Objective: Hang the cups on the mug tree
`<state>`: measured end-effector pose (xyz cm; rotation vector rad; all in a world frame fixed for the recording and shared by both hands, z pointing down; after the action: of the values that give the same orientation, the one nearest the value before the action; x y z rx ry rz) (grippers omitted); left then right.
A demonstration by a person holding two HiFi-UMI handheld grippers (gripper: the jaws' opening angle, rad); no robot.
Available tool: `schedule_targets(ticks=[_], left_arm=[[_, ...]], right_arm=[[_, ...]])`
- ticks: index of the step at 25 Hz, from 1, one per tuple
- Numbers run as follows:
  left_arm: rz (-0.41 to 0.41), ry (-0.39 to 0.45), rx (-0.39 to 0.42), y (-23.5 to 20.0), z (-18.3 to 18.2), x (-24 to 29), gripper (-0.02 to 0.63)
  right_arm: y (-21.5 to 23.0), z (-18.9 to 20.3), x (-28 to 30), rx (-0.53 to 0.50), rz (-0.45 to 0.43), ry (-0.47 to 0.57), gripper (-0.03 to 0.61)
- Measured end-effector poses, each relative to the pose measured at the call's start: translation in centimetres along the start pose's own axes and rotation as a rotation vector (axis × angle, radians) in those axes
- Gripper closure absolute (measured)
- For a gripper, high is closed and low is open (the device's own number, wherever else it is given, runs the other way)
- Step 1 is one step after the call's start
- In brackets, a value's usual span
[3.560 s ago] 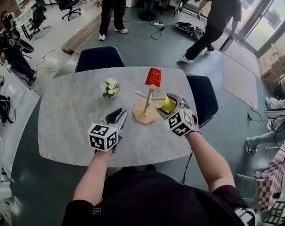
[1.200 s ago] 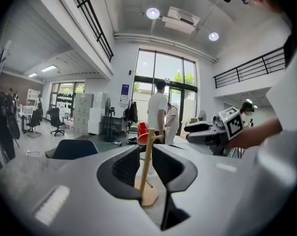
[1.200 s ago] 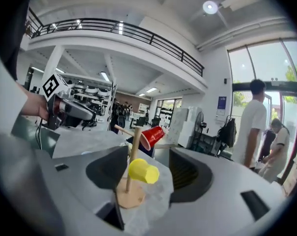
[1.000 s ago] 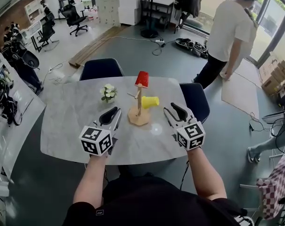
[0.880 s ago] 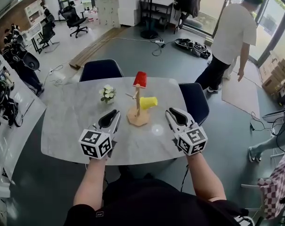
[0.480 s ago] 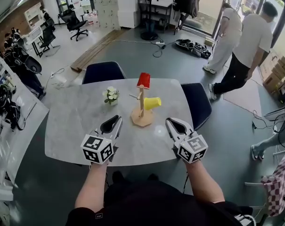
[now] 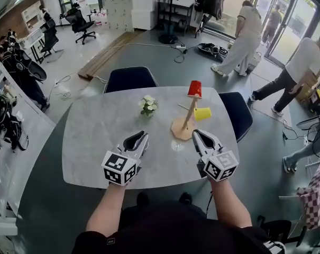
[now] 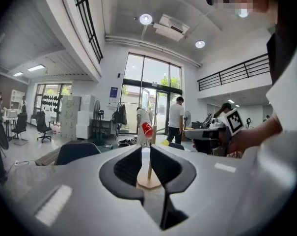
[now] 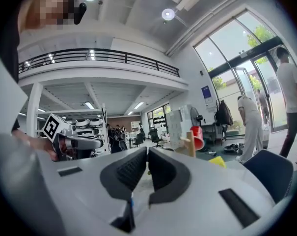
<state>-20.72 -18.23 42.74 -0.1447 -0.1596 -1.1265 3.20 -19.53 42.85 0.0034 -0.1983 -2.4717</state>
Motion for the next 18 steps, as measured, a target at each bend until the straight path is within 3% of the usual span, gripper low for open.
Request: schedule_targets(ticks=[7, 13, 18], left_arm=[[0.078, -0.03, 0.002, -5.8, 2.3, -2.5, 0.552], [0.183, -0.084, -0.026, -6.2, 3.6, -2.8, 0.549], [0.147, -0.101, -0.045, -5.8, 4.6, -2.5, 0.53]], right_arm=[[-7.5, 2.2, 5.6, 0.027, 0.026, -0.056, 0.557], [-8.1, 2.6, 3.7, 0.06, 0.09, -0.053, 0.557], [-7.2, 3.7, 1.7, 0.086, 0.086, -0.035, 0.557]])
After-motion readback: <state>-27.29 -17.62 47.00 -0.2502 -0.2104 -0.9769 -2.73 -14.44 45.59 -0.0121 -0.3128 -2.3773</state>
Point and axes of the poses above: the fingertips, and each gripper's own axes: x forward along the fingers, y to its right, z out of its underside, the point moved 5 cm from there along -x, backward along the fingers, and after that the axes turned 13 degrees about -z, right-handed, at the moved point
